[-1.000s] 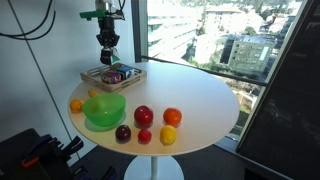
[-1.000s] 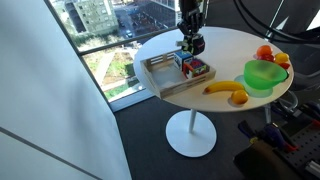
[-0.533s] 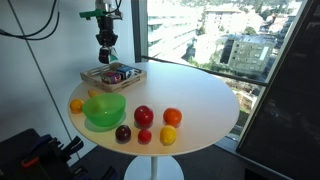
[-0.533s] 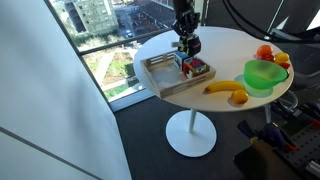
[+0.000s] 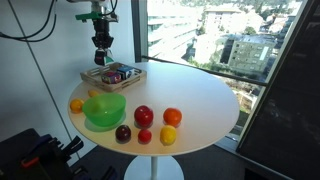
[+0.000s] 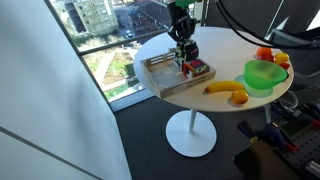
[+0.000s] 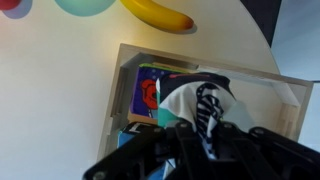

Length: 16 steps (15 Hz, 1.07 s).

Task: Pick up the block with the number one on it and put it in the tray

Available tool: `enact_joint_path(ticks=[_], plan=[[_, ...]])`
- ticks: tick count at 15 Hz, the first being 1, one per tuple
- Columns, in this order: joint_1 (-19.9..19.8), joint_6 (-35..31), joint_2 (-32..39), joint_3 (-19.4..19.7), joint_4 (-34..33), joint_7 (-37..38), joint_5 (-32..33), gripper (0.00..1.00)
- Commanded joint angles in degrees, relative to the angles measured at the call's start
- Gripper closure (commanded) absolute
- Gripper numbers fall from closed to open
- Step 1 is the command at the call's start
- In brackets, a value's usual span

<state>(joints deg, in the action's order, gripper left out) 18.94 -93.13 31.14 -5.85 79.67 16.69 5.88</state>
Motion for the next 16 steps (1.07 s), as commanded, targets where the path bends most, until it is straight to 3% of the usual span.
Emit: enact_joint_path(ticks=[1,11,15,16], plan=[[0.76,1.3,0.54,-0.26,-1.0,2.07,-0.01,0.94],[1.85,-2.5,0.41,-0.24,1.22,8.84,-1.97,0.94],[1.18,-3.68,-0.95,-0.18,1.65,8.26,-2.23,0.94],[1.88,-2.71,1.02,-0.12,0.18,7.85,-1.03,0.81]])
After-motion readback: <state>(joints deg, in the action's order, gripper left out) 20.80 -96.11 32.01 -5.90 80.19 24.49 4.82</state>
